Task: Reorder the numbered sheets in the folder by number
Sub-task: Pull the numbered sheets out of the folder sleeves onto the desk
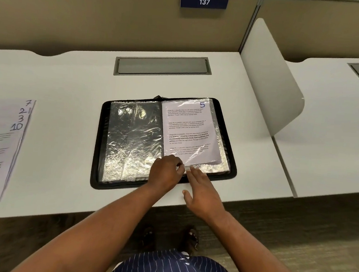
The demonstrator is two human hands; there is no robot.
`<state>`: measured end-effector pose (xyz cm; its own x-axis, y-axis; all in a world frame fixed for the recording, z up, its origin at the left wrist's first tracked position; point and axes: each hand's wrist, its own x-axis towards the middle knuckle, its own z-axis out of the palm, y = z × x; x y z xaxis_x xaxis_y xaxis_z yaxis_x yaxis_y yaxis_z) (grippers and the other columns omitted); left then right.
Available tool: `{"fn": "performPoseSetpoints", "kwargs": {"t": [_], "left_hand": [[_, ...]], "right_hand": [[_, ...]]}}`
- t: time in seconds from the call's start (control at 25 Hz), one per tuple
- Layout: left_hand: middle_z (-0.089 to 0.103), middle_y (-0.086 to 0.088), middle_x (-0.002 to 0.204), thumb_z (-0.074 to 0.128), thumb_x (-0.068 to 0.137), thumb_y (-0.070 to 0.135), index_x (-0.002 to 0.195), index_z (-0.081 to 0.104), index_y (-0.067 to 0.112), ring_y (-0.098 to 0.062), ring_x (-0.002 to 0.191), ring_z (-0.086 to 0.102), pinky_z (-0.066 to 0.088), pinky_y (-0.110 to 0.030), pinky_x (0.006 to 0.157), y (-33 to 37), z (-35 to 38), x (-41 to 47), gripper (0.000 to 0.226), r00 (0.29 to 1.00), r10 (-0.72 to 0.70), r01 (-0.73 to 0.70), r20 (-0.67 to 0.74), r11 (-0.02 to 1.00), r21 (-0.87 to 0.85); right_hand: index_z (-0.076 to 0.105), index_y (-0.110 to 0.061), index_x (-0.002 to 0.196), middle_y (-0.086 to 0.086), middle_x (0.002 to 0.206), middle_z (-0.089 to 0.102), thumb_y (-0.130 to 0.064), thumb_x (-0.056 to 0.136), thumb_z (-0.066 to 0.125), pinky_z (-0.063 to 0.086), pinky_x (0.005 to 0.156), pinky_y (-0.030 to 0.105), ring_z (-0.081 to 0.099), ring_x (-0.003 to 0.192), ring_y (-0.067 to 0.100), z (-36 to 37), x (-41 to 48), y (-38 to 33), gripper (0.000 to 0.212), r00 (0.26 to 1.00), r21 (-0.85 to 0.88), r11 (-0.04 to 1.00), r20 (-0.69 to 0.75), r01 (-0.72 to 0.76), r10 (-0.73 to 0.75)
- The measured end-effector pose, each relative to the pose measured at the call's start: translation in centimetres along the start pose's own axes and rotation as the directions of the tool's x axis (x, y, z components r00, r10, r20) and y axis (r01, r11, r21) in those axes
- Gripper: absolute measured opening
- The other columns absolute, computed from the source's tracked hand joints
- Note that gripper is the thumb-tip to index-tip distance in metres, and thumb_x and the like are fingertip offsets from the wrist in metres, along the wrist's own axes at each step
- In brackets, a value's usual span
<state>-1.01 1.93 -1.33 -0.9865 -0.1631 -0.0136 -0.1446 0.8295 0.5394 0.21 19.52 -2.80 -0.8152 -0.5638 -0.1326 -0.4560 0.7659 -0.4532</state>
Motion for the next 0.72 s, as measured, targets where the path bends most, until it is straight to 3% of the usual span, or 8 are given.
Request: {"fn": "performPoseSetpoints", "kwargs": {"t": [0.12, 0.24, 0.36, 0.44, 0.52, 0.6, 0.72], "left_hand": [[0.073, 0.002, 0.095, 0.062, 0.093, 0.032, 0.096, 0.074, 0.018, -0.020, 0.086, 0.065, 0.051, -0.038, 0.079, 0.1, 0.0, -0.3, 0.020, 0.999, 0.012, -0.011, -0.031, 0.999, 0.032], [0.073, 0.001, 0.094, 0.063, 0.093, 0.032, 0.096, 0.074, 0.017, -0.021, 0.086, 0.066, 0.051, -0.038, 0.078, 0.1, 0.1, -0.6, 0.019, 0.997, 0.031, -0.028, -0.064, 0.999, 0.045], [0.070, 0.002, 0.115, 0.062, 0.094, 0.036, 0.115, 0.070, 0.020, -0.020, 0.107, 0.062, 0.047, -0.039, 0.092, -0.6, 0.5, -1.3, 0.028, 0.999, 0.008, -0.006, -0.044, 0.998, 0.057], [0.054, 0.000, 0.145, 0.059, 0.095, 0.045, 0.138, 0.056, 0.023, -0.021, 0.135, 0.046, 0.036, -0.041, 0.111, -1.4, 1.2, -2.0, 0.049, 0.998, -0.056, 0.054, 0.012, 0.994, 0.093], [0.027, -0.002, 0.165, 0.054, 0.096, 0.054, 0.154, 0.035, 0.025, -0.022, 0.153, 0.019, 0.018, -0.045, 0.124, -1.9, 1.7, -2.7, 0.068, 0.990, -0.130, 0.124, 0.046, 0.985, 0.122], [0.006, -0.003, 0.170, 0.052, 0.096, 0.059, 0.161, 0.018, 0.025, -0.022, 0.156, -0.001, 0.003, -0.046, 0.126, -2.2, 2.0, -3.2, 0.080, 0.979, -0.193, 0.183, 0.065, 0.975, 0.129], [-0.011, -0.004, 0.169, 0.055, 0.093, 0.063, 0.162, 0.000, 0.023, -0.023, 0.155, -0.013, -0.007, -0.047, 0.125, -2.5, 2.2, -3.8, 0.097, 0.961, -0.260, 0.245, 0.091, 0.957, 0.154]], "right_hand": [[0.014, -0.011, 0.164, 0.009, 0.171, 0.007, -0.045, 0.100, 0.048, -0.001, 0.128, 0.039, 0.003, 0.159, 0.023, -0.2, 2.1, 0.4, 0.080, 0.999, -0.115, 0.993, 0.031, -0.013, 0.017], [0.011, -0.010, 0.163, 0.012, 0.171, 0.006, -0.058, 0.101, 0.039, 0.000, 0.128, 0.047, 0.006, 0.158, 0.026, -0.2, 3.0, 1.5, 0.083, 0.991, -0.213, 0.973, 0.082, -0.083, 0.103], [0.015, -0.011, 0.163, 0.012, 0.170, 0.014, -0.064, 0.100, 0.032, -0.003, 0.127, 0.049, 0.011, 0.158, 0.027, 0.3, 1.6, 2.1, 0.084, 0.990, -0.270, 0.961, 0.108, -0.054, 0.086], [0.014, -0.010, 0.163, 0.011, 0.170, 0.014, -0.064, 0.100, 0.028, -0.008, 0.126, 0.048, 0.008, 0.158, 0.025, 0.8, 0.0, 2.3, 0.084, 0.995, -0.268, 0.963, 0.090, -0.017, 0.043], [0.021, -0.009, 0.162, 0.011, 0.168, 0.020, -0.063, 0.100, 0.027, -0.007, 0.124, 0.048, 0.012, 0.158, 0.025, 1.2, -1.5, 2.5, 0.082, 0.999, -0.284, 0.959, 0.047, 0.001, 0.013], [0.033, -0.008, 0.158, 0.011, 0.164, 0.032, -0.063, 0.100, 0.028, -0.003, 0.123, 0.048, 0.021, 0.155, 0.025, 1.3, -3.0, 2.5, 0.080, 1.000, -0.302, 0.953, 0.025, 0.005, 0.003], [0.037, -0.013, 0.158, 0.006, 0.163, 0.036, -0.061, 0.101, 0.029, -0.001, 0.125, 0.046, 0.023, 0.155, 0.021, 1.1, -4.5, 2.5, 0.075, 0.999, -0.223, 0.975, 0.041, -0.012, 0.022]]}}
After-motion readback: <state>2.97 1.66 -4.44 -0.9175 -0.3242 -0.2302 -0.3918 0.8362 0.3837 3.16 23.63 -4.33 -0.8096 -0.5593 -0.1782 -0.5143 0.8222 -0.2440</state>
